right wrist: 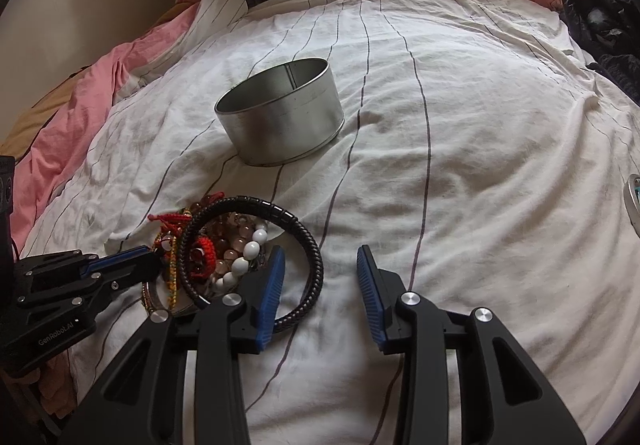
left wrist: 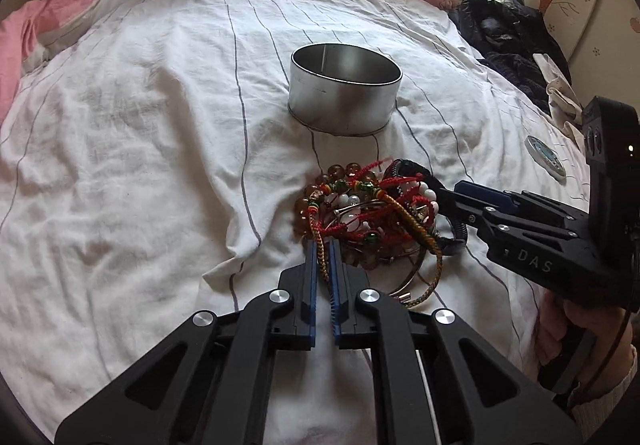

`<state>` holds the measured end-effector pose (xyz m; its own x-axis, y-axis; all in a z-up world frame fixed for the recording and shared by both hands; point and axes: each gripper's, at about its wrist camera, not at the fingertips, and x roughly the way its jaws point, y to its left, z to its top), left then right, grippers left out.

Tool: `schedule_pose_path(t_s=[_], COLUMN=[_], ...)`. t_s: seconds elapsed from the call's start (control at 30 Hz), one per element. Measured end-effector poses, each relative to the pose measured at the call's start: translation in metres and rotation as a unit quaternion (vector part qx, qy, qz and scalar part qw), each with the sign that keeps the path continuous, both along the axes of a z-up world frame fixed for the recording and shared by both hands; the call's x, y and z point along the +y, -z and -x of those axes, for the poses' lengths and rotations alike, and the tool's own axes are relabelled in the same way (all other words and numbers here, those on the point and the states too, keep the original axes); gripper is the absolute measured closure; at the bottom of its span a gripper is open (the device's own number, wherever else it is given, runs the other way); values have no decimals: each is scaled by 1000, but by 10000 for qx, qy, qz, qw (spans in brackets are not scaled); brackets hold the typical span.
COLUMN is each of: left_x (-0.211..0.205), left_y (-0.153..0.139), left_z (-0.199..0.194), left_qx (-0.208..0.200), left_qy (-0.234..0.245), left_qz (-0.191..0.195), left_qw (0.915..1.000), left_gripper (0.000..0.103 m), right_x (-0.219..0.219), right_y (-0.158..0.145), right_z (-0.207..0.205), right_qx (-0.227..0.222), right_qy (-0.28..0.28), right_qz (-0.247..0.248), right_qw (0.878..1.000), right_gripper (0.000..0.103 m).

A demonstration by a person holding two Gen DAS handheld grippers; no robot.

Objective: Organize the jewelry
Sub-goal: 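Grasp the black braided bracelet with the right tool while the left tool grasps a beaded red string, then carry both held pieces over the silver tin and open both tools to drop them in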

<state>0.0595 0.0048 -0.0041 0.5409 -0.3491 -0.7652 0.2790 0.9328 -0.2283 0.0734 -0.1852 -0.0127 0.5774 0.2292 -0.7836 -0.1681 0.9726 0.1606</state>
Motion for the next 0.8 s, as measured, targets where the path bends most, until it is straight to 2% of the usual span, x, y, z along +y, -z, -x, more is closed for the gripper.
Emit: schedule_pose_path(t_s=[0.1, 0.23, 0.33, 0.4, 0.5, 0.57, 0.6, 0.8], left_x=[8, 18, 21, 24, 29, 29, 30, 33], left_y=[-12, -33, -39, -39, -44, -38, -35, -41], left_z=[9, 18, 18, 18, 19, 13, 13, 20], left_qx=[-159, -432, -456, -460, -450, -109, -108, -442], left_qy=[-74, -208, -225, -259, -264, -73, -96, -162], left_qz=[-67, -138, -252, -314, -330, -393, -477, -551], left_qw=[9998, 9988, 9984, 9981, 9981, 9991, 9988, 9974], left_gripper=[99, 100, 100, 100, 100, 100, 100, 100], right_x=[0, 2, 1, 1, -1, 0, 0, -4], right_y=[0, 1, 1, 1, -1, -1, -1, -7], right_z=[0, 1, 1, 1, 2, 2, 2, 5], right_qx=[6, 32, 47, 43, 6, -2, 0, -146], right_qy=[-20, -114, -90, -95, -93, -96, -97, -40], right_qz=[-19, -83, -114, -141, -163, -160, -159, -222], right_qw=[10000, 9999, 9999, 9998, 9998, 9998, 9998, 9996], right_gripper=[66, 86, 87, 94, 95, 95, 95, 95])
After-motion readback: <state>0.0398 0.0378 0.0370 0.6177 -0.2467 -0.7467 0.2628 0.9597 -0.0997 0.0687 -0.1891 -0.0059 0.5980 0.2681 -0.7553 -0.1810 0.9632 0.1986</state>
